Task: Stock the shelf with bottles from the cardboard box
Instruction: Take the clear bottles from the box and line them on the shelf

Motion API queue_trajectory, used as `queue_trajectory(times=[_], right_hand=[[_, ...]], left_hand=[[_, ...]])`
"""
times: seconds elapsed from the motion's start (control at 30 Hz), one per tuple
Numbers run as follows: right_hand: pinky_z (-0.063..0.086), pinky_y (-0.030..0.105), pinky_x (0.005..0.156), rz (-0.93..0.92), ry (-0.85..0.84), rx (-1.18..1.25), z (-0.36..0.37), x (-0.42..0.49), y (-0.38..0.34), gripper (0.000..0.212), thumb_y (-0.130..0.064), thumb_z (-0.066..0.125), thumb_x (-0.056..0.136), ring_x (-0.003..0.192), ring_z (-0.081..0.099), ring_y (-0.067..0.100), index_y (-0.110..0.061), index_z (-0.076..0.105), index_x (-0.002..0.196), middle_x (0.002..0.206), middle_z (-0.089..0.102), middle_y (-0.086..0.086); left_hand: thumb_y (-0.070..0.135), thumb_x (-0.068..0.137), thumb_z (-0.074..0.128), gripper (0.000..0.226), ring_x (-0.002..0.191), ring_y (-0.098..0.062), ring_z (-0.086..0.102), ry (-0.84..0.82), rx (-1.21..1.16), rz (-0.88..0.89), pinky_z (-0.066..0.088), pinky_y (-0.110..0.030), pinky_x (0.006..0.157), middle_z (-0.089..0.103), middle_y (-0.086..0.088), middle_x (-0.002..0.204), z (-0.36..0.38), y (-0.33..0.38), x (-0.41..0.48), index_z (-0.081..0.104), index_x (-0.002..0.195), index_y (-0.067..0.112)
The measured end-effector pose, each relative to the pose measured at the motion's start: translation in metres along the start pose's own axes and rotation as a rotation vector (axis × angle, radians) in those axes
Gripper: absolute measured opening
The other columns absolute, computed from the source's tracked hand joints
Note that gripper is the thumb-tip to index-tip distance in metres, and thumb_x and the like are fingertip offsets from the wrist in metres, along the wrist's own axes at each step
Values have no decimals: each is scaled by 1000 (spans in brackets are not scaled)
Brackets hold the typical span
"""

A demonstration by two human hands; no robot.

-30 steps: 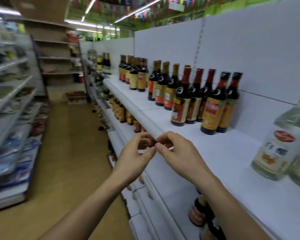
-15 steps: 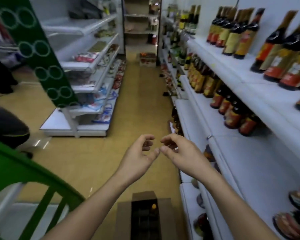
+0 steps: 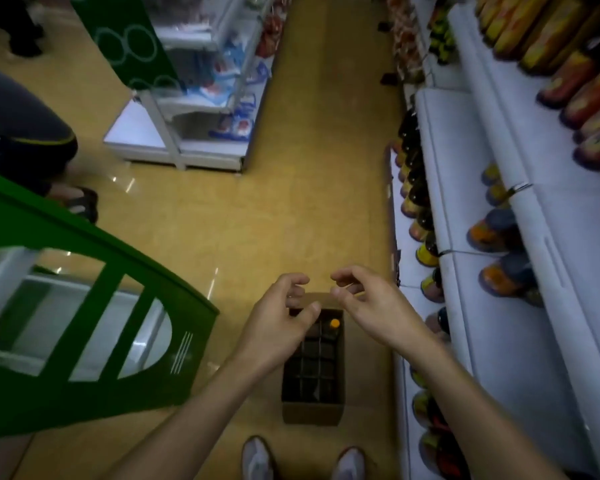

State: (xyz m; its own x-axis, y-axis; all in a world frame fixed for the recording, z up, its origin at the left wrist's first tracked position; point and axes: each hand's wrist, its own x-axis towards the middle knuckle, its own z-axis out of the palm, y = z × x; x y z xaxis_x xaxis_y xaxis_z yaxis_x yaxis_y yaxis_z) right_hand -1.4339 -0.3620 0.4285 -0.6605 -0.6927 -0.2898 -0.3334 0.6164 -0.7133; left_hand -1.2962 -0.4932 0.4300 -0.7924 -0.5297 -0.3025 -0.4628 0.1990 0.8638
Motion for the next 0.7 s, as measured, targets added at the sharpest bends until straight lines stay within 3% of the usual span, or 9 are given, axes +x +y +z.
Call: queue_trajectory(times=[0.1,0.3,0.7], right_hand=[[54,25,86,34,-31,13,31,10,53,29,-36,61,100,103,63,0,-27,62,128,118,67,-11],[56,32,91,75,-82,21,102,37,160,28,-35,62,101,106,62,7,-28,62,128,117,65,-7],[48,28,89,72,-67,-146,235,135,337,36,-37,60,101,111,58,10,-27,60,135,126,62,-4]], left_hand=[[30,95,69,42,107,4,56,-8,-5,-51,46,-10,78,60,14,119,36,-45,13,53,135,30],[27,96,69,47,103,4,56,-36,8,-104,47,-7,72,57,14,116,119,-148,52,49,138,28],[26,96,68,59,118,-8,55,-159,129,-47,51,-21,90,53,1,136,240,-352,167,42,149,25]])
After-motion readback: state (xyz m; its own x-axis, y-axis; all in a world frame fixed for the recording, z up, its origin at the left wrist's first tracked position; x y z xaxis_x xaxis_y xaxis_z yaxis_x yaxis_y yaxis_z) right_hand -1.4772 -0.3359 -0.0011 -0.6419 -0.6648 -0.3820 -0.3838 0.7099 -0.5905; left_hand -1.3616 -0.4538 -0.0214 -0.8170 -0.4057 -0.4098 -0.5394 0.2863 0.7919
